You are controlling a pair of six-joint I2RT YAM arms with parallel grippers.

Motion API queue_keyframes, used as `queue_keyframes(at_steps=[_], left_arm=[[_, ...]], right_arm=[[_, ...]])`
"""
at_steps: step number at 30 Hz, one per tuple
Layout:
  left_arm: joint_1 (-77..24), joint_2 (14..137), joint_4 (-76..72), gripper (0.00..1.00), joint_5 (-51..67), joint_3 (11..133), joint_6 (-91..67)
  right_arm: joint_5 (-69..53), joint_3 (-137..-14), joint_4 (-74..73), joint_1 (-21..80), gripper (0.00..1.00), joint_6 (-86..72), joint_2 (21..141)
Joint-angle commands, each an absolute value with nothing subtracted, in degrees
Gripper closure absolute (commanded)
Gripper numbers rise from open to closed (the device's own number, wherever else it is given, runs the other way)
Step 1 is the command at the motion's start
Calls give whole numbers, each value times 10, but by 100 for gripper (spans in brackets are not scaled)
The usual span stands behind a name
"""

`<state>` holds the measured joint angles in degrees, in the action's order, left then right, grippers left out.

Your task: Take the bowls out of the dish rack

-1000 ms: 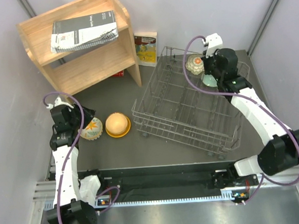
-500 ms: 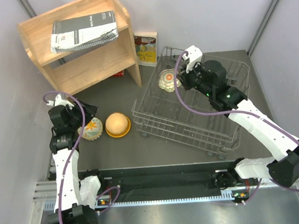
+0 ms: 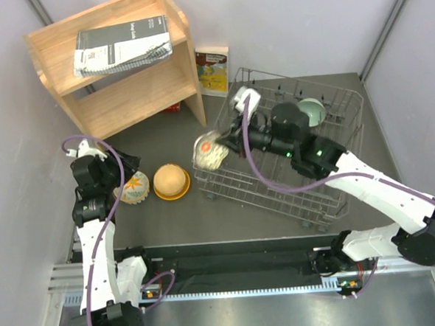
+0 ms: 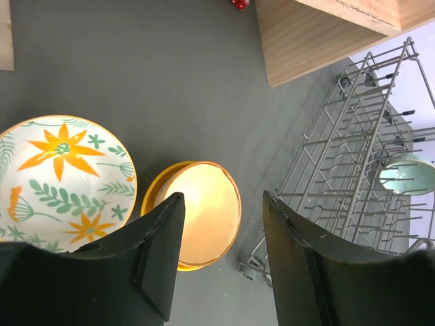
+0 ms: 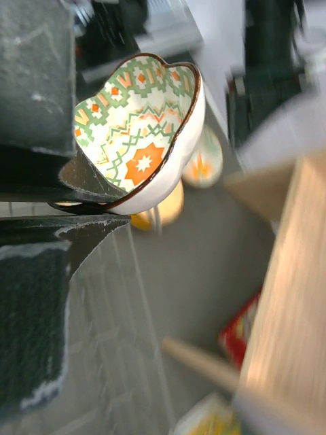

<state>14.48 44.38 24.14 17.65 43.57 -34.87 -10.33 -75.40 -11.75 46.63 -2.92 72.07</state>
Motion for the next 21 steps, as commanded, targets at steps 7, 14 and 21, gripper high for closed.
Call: queue_keyframes(at_steps=[7, 14, 21], left_arm=[[146, 431, 233, 45, 142, 426, -338], [145, 430, 227, 45, 143, 411, -346], [146, 431, 249, 43, 92, 458, -334]], right_arm=[[-119, -723, -134, 675, 100, -45, 738], [-107, -673, -137, 704, 100, -56, 758], [-58, -734, -152, 728, 100, -30, 892]])
